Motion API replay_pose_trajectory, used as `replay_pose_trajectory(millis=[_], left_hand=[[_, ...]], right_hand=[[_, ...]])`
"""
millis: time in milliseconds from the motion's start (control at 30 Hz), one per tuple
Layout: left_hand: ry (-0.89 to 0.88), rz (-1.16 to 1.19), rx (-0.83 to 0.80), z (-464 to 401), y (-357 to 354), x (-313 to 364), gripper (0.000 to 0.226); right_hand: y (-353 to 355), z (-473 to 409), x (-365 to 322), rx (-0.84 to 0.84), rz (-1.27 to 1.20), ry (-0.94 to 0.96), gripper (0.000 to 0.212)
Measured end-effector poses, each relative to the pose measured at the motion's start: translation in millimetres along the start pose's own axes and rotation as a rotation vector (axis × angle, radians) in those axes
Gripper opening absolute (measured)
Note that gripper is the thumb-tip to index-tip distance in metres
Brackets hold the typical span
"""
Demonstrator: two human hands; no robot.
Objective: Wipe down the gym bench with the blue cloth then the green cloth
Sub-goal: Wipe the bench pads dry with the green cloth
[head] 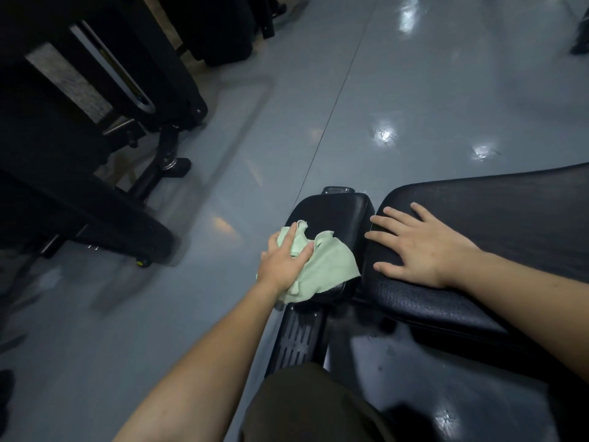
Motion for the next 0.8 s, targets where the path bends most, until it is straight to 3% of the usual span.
replay_pose_trajectory(millis=[233, 533, 800], left_hand=[[0.03, -0.003, -0.015, 12, -7, -7, 0.073], [0.03, -0.16, -0.055, -42, 3, 30, 0.084], [-0.275, -0.359, 0.08, -22, -7, 39, 0.069]], right_hand=[[-3, -1, 1, 0.001, 0.02, 0.001, 0.085], [-6, -2, 2, 0.013, 0.023, 0.002, 0.086], [-5, -4, 4, 0.03, 0.01, 0.006, 0.085]])
Point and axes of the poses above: each hand's wrist, its own z-axis away from the middle knuckle, its own y-axis out of the back of the hand, x = y × z, the point moved 1 cm from there along -z, towards the middle knuckle, and after that the axes turned 13 degrees about y, right-handed, at the moved point
